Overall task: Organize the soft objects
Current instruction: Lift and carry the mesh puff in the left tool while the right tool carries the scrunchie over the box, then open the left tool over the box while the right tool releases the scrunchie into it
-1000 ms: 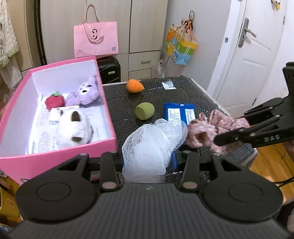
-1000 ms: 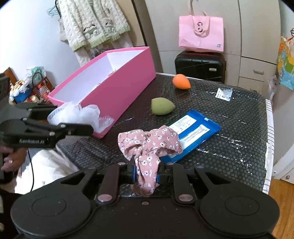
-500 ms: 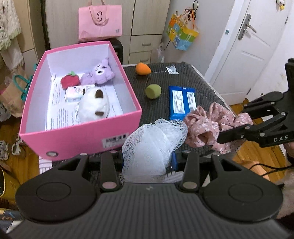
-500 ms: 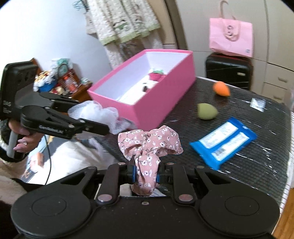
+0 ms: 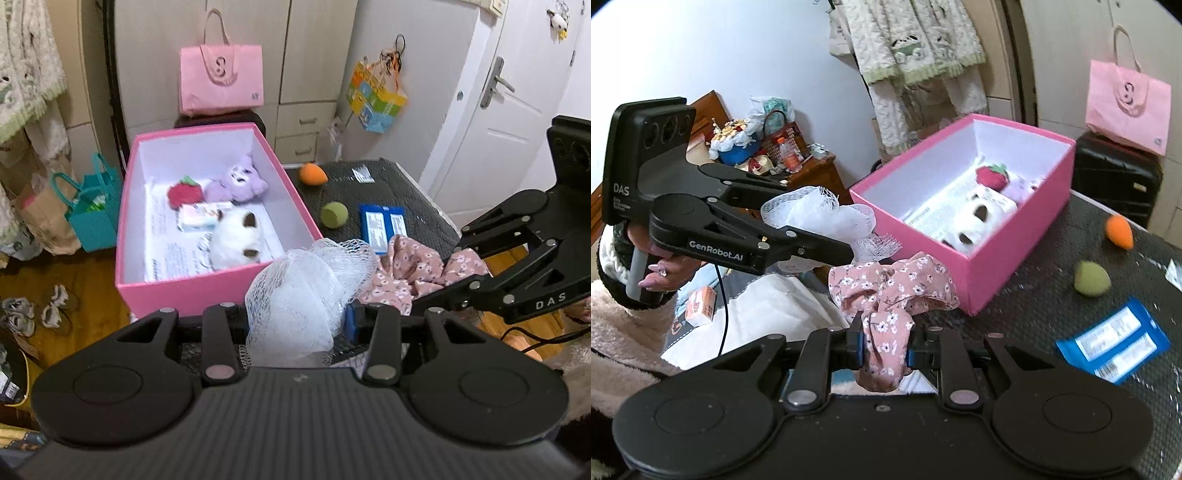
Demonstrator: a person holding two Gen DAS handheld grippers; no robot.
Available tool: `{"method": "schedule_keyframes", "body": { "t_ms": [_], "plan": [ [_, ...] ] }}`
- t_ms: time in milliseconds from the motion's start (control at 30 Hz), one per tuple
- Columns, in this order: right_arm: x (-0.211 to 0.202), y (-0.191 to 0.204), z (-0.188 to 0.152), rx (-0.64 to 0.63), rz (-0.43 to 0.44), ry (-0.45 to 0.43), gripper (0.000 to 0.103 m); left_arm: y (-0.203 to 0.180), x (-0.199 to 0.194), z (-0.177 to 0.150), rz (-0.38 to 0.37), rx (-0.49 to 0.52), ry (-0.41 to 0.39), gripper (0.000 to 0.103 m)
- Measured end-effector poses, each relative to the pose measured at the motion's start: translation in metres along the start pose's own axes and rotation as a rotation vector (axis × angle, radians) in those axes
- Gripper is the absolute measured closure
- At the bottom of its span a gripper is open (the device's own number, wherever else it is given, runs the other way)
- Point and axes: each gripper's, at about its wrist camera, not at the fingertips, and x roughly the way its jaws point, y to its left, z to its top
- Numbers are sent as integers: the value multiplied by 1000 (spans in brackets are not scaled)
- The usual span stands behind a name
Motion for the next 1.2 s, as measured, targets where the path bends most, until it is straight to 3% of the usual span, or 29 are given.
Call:
{"method": "schedule_keyframes", "body": {
  "t_ms": [333,633,1067,1200],
  "plan": [
    [24,2,42,-30,-1,-42,79,28,-10,15,23,-23,-103,62],
    [57,-28,86,21,-11,-91,79,56,13,34,67,-39,-219,62],
    [124,-92,139,50,-160,-91,79,86,105,54,233,-44,-168,62],
    [139,-107,151,53,-195,-102,79,97,119,57,231,-77,-149,62]
  ]
}}
